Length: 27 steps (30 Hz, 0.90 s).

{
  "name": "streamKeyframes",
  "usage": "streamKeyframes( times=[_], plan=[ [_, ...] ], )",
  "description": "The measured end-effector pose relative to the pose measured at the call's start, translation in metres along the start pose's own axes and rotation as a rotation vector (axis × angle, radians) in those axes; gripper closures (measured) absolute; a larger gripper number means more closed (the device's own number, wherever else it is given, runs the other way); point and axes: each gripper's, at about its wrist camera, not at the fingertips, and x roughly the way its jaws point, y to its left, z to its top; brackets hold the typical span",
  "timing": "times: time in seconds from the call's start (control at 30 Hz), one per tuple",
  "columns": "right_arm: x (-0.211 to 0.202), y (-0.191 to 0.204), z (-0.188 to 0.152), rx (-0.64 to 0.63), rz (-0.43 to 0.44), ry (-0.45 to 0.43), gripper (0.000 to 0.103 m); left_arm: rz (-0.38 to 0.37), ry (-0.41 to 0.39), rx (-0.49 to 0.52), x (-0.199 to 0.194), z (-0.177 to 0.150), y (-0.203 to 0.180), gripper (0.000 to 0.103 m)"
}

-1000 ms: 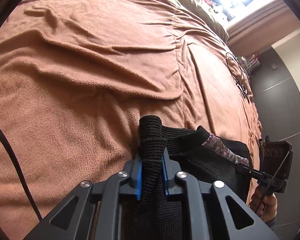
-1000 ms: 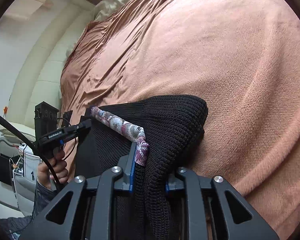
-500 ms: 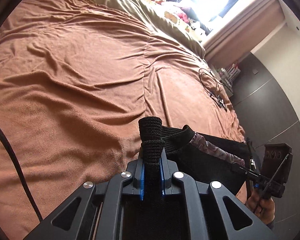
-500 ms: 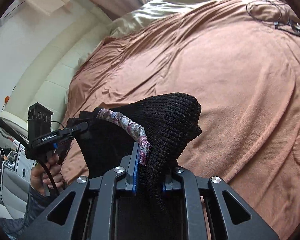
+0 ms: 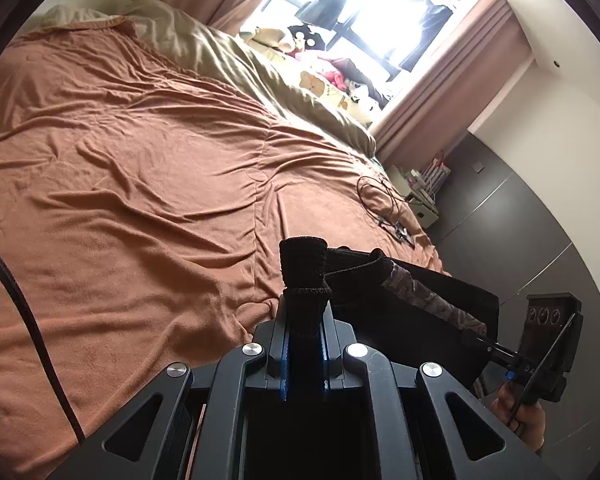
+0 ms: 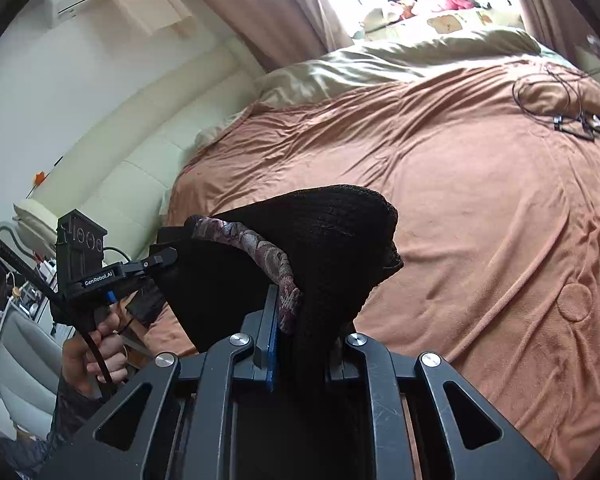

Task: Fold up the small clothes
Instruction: 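Lift the folded black shirt with both grippers and carry it toward the headboard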

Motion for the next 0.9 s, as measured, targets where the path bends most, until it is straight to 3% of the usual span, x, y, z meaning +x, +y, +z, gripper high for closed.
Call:
streamKeyframes(
  times=[0.47,0.9],
  plan=[
    [-0.067,0.069,-0.036,-0.134,0.042,-0.1,0.091,-0.016,-0.155,0.056,-0.113,-0.013,-0.025,0.092],
    [-0.058,0.121,-0.048,-0.2,0.099,-0.111,0.091,0.038,-0.268,0.108,-0.211,-0.007,-0.009,0.092]
  ],
)
